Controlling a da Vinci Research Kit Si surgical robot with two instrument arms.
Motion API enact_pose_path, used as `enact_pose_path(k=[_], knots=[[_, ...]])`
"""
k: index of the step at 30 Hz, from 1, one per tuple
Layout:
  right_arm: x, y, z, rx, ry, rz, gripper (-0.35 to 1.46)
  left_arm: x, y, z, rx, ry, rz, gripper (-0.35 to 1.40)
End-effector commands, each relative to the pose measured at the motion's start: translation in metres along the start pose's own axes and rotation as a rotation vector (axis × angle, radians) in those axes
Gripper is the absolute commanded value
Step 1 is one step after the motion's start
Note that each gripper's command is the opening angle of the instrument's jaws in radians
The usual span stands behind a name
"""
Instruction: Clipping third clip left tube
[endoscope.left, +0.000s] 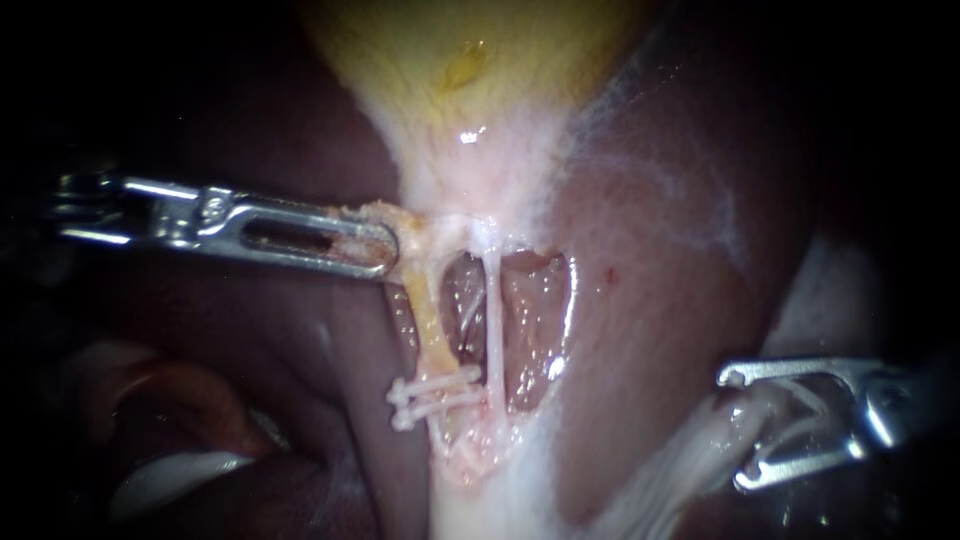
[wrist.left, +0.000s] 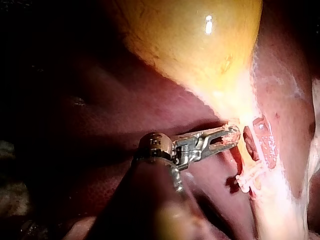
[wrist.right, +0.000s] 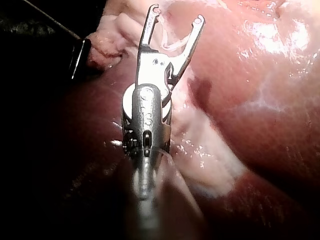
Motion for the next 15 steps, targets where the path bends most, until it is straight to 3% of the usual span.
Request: enact_pose_path(k=[1,6,13,15], knots=[[0.0000,0.0001,0.0002,0.001,-0.004,0.015,0.50,0.0000,0.0000,0.0000,0.000,0.000,0.000,-0.35],[0.0000,0.0007,0.0015,-0.006,-0.015,0.099,0.50,0.0000,0.0000,-0.0001,0.000,0.000,0.000,-0.35],[0.0006,0.0032,0.0044,-0.029,0.011,0.240,0.49,0.0001,-0.0001,-0.0001,0.000,0.000,0.000,-0.35],[0.0005,0.0038,0.0051,-0.031,-0.036,0.270,0.49,0.0001,-0.0001,-0.0001,0.000,0.000,0.000,-0.35]])
